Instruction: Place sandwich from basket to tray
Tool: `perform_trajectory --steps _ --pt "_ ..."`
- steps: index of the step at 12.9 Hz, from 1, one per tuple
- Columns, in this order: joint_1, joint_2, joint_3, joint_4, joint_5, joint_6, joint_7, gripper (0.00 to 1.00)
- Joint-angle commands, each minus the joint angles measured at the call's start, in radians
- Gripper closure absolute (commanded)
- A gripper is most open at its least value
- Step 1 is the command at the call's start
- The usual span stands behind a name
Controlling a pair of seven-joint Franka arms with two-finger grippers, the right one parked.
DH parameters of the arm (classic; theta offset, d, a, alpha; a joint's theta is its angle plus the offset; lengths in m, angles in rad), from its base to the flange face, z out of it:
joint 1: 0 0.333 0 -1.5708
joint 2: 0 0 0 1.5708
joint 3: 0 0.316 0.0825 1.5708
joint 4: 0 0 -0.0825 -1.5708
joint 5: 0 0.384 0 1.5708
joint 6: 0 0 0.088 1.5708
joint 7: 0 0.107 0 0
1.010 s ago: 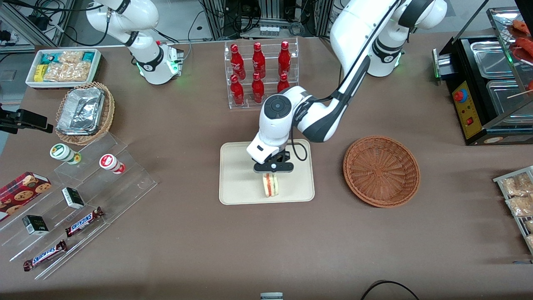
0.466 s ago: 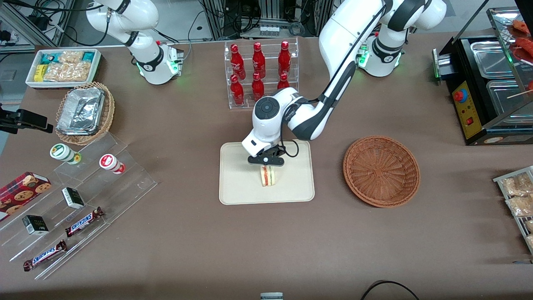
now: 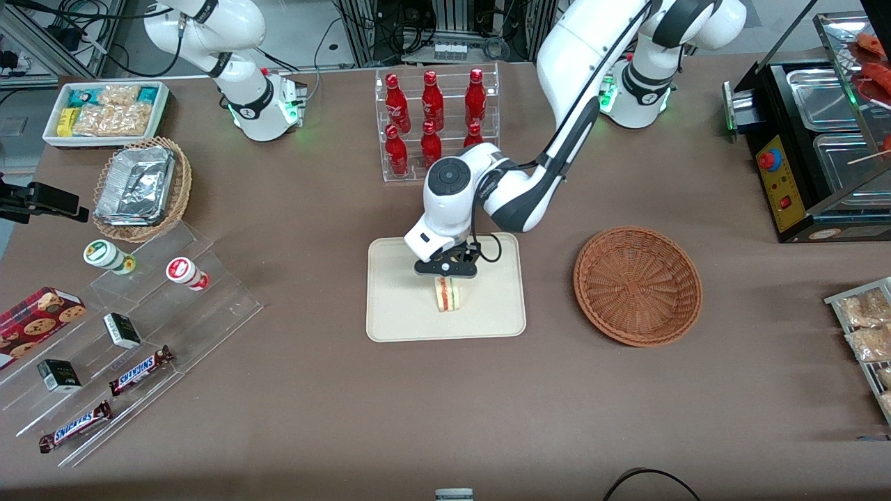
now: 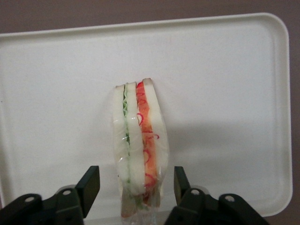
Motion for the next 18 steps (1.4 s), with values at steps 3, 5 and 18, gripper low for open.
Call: perform_trajectory --steps 3,5,18 --pt "0.055 -0.191 0.025 -0.017 -0.008 -0.113 -0.064 0.0" --pt "0.104 -0.261 0.025 -0.02 -0.008 -0.183 -0.064 0.0" --pt "0.61 -0.601 0.025 -0.025 -0.137 -0.669 0.589 0.0"
